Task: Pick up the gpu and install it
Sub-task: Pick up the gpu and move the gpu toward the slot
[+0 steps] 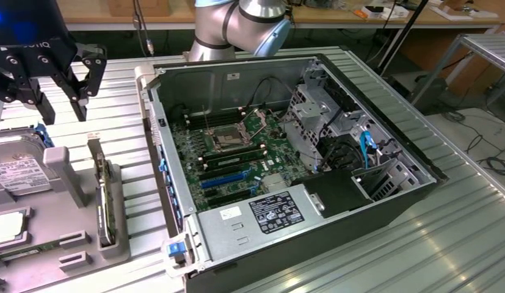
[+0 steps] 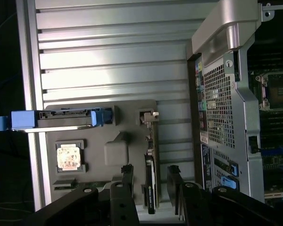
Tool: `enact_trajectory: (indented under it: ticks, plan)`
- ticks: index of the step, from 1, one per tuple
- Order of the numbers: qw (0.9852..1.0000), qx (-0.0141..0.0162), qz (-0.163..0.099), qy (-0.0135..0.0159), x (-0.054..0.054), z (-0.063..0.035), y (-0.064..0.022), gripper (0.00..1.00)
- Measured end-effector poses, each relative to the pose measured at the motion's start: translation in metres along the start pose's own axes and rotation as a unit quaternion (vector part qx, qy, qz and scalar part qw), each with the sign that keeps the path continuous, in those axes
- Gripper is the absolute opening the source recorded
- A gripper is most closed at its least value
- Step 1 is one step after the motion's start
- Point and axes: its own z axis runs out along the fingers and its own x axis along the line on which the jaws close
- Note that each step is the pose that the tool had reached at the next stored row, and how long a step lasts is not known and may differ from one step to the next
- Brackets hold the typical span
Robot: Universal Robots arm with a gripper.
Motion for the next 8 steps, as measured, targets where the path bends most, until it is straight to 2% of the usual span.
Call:
enact_trajectory:
  ticks: [8]
  plan:
    - [1.0, 0.0, 0.0, 0.0, 0.0, 0.0, 0.0, 0.42]
